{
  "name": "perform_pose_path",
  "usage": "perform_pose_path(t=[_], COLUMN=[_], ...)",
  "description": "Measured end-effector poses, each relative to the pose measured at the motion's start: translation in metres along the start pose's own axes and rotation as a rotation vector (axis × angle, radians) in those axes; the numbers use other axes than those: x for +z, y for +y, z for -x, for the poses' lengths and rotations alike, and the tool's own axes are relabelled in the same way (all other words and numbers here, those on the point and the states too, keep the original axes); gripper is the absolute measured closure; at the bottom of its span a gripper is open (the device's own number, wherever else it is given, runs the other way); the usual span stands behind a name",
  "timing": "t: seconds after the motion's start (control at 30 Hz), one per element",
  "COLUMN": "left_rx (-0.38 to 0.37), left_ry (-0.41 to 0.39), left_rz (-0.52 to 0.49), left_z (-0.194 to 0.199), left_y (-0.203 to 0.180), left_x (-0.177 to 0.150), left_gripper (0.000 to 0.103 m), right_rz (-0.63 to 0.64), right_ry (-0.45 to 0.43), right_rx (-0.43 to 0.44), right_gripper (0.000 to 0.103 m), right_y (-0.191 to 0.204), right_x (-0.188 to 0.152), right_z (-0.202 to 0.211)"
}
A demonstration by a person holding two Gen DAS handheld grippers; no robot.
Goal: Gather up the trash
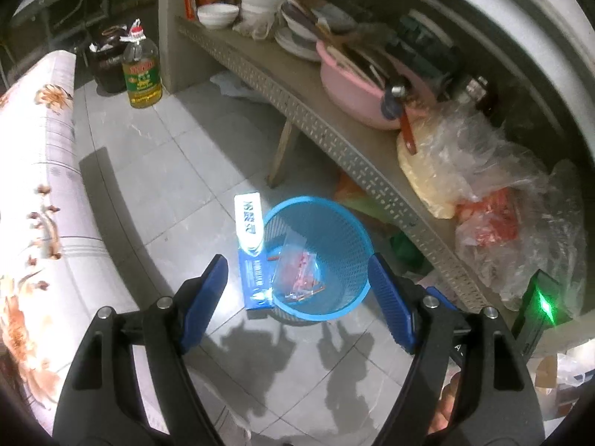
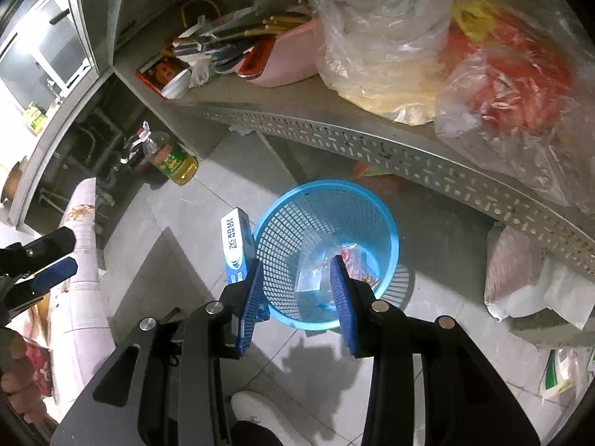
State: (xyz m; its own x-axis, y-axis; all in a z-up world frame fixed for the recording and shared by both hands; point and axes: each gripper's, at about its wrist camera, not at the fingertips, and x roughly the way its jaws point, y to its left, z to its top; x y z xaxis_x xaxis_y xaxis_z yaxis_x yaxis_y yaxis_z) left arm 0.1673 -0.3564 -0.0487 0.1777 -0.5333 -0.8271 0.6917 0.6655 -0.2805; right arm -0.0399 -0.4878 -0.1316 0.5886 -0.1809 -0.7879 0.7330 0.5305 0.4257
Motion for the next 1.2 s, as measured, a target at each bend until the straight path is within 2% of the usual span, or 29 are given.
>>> perform_pose_path(t=[0.2, 0.37, 0.53, 0.63, 0.77, 1.0, 1.07, 1.1, 1.2], left_rx=[-0.019, -0.033, -0.025, 0.007, 0.051, 0.103, 0.112, 0.118, 0.163], left_ry=[-0.045, -0.118, -0.215, -0.251, -0.258, -0.274, -0.292, -0.304, -0.349], left_rz=[0.004, 0.005, -0.014, -0.01, 0.011, 0.075, 0.106, 0.119, 0.166], left_z=[0.032, 0.079, 0.135, 0.16, 0.184, 0.223, 0.235, 0.242, 0.264], left_y=[0.006, 0.017, 0.035, 0.056, 0.084, 0.137, 0.151, 0.159, 0.182], left_x=[-0.01, -0.016, -0.027, -0.035, -0.046, -0.066, -0.07, -0.073, -0.081], left_gripper=[0.03, 0.03, 0.03, 0.03, 0.03, 0.03, 0.029, 0.027, 0.022], right_rz=[0.006, 0.048, 0.145, 0.185, 0.24, 0.33, 0.381, 0.4, 0.427], right_ry=[0.0, 0.017, 0.129, 0.235, 0.367, 0.522, 0.558, 0.578, 0.635], right_rx=[0.027, 0.068, 0.14, 0.162, 0.182, 0.205, 0.192, 0.194, 0.154], right_gripper=[0.062, 0.058, 0.055, 0.055, 0.055, 0.055, 0.05, 0.043, 0.041], right_y=[0.008, 0.023, 0.051, 0.065, 0.09, 0.156, 0.178, 0.188, 0.208], right_x=[-0.004, -0.01, -0.032, -0.057, -0.082, -0.079, -0.079, -0.079, -0.087], right_z=[0.009, 0.01, -0.021, -0.054, -0.103, -0.201, -0.233, -0.248, -0.3])
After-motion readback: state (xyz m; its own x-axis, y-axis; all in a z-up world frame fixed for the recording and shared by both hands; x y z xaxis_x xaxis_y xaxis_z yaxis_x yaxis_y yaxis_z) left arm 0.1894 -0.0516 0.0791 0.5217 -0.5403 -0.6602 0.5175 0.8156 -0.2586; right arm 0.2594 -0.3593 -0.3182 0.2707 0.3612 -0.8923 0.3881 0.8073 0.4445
